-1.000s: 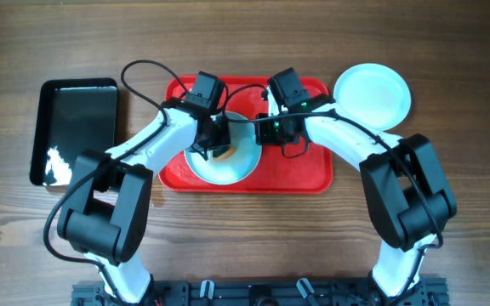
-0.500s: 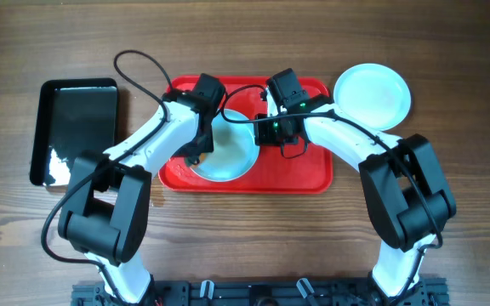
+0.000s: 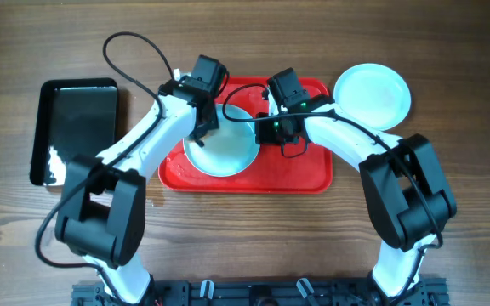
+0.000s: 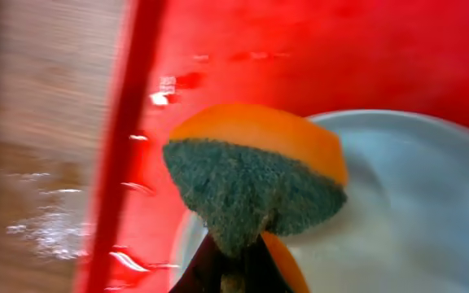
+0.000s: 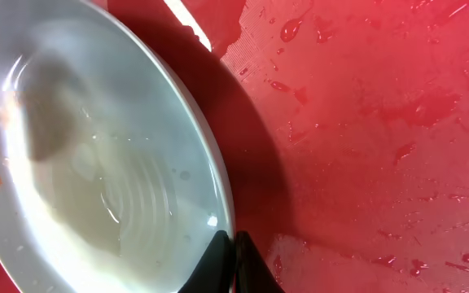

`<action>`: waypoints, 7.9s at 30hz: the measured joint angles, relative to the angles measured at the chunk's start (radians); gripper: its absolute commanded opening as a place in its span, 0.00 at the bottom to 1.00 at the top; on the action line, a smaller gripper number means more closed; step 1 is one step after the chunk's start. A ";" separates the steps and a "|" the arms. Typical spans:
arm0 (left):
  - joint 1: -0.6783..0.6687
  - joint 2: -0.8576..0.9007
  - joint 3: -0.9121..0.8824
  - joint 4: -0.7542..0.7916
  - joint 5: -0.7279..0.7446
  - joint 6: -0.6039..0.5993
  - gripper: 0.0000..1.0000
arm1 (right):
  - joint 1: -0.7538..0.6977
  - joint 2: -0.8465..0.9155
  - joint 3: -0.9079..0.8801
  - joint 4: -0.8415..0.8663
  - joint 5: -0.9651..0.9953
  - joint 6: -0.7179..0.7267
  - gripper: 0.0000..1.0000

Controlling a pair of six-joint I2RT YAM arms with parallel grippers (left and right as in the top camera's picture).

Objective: Clean dirty plates on tray and stack at the side

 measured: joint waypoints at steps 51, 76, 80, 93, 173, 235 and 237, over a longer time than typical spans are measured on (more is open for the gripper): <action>0.010 -0.191 0.034 -0.106 -0.193 0.004 0.04 | 0.000 0.000 0.000 -0.005 -0.003 0.000 0.04; 0.170 -0.212 0.039 -0.112 0.166 0.004 0.04 | 0.016 -0.376 0.108 -0.160 0.690 -0.233 0.04; 0.170 -0.212 0.037 -0.109 0.185 0.004 0.04 | 0.060 -0.376 0.108 -0.146 0.813 -0.295 0.04; 0.170 -0.212 0.037 -0.104 0.192 0.004 0.04 | 0.222 -0.376 0.108 -0.079 1.104 -0.425 0.10; 0.170 -0.212 0.036 -0.097 0.192 0.004 0.04 | -0.283 0.006 0.129 -0.310 0.201 -0.231 0.35; 0.170 -0.212 0.036 -0.112 0.192 0.004 0.04 | -0.047 0.006 0.005 -0.072 0.127 -0.094 0.06; 0.170 -0.212 0.036 -0.112 0.192 0.004 0.04 | -0.047 0.006 0.002 -0.059 0.127 -0.091 0.04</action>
